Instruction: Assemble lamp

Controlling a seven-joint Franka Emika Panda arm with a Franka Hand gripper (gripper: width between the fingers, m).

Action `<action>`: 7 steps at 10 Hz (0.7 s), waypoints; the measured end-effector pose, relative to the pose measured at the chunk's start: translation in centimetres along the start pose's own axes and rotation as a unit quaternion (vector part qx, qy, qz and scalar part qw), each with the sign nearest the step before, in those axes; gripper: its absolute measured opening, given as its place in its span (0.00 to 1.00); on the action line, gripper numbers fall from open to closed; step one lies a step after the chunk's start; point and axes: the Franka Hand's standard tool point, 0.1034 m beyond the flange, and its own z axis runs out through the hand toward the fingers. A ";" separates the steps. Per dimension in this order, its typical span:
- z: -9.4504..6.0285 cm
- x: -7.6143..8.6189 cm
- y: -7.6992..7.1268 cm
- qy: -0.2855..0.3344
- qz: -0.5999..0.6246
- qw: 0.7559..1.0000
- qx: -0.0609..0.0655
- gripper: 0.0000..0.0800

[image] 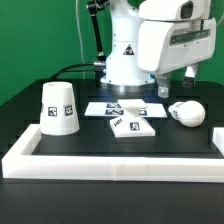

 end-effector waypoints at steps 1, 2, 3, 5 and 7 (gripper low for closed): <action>0.0 0.0 0.0 0.000 0.000 1.000 0.000 0.88; 0.0 0.0 0.0 0.000 0.000 1.000 0.000 0.88; 0.0 0.0 0.0 0.000 0.000 1.000 0.000 0.88; 0.0 0.0 0.0 0.000 0.007 1.000 0.000 0.88; 0.3 -1.6 0.1 -0.002 0.010 1.000 0.000 0.88</action>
Offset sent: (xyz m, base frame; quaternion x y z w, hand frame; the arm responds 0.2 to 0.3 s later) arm 0.0000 0.0000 0.0000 0.0000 0.0000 0.0000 1.0000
